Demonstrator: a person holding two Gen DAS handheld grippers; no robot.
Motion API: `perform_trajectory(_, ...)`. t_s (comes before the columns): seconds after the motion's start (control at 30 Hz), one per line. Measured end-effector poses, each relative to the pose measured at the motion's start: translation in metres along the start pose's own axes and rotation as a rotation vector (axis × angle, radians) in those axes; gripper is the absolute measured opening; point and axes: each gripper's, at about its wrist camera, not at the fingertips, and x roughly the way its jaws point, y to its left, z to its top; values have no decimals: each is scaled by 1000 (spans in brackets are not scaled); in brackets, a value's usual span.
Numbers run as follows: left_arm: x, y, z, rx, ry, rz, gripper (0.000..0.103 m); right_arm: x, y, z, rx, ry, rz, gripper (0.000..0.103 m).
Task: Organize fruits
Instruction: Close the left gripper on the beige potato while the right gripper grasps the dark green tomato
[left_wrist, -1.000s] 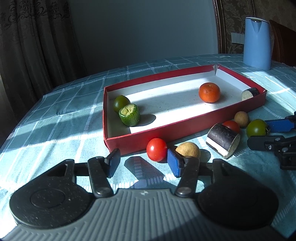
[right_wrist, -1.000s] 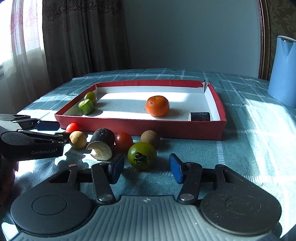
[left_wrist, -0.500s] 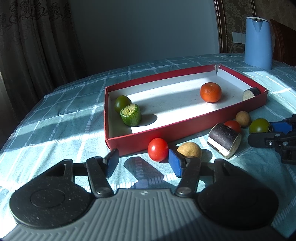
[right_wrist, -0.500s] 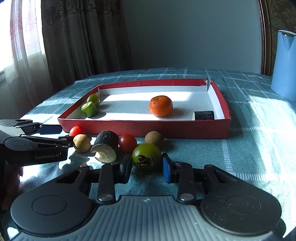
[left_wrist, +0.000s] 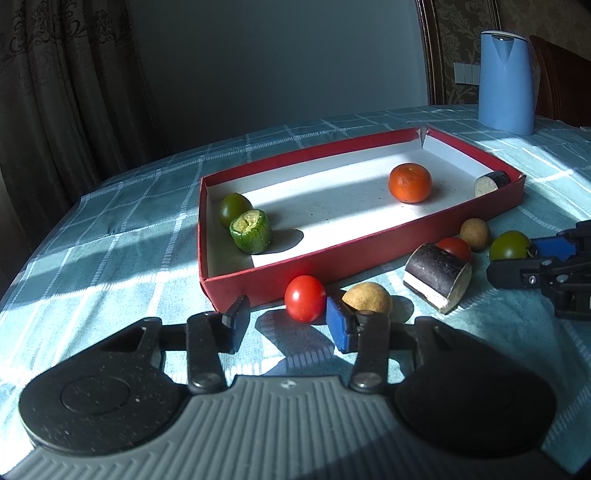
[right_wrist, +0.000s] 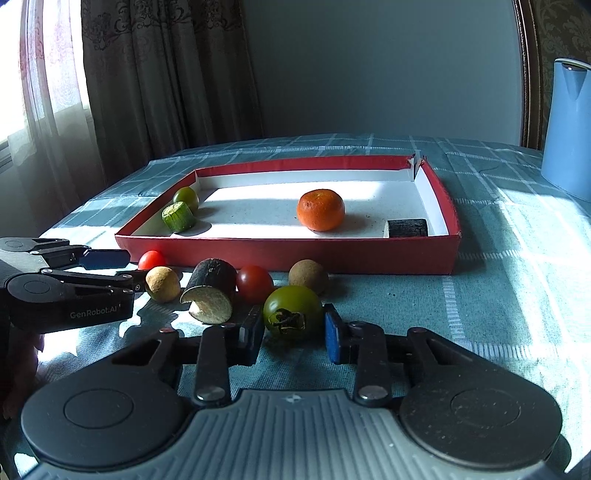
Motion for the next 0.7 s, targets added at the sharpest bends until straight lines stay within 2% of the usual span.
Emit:
perform_trajectory(0.37, -2, -4, -1, 25, -10, -27, 24, -1, -2, 0, 11, -6, 4, 33)
perform_trajectory(0.7, -4, -6, -2, 28, -21, -22, 21, -2, -3, 0, 15, -11, 6, 33)
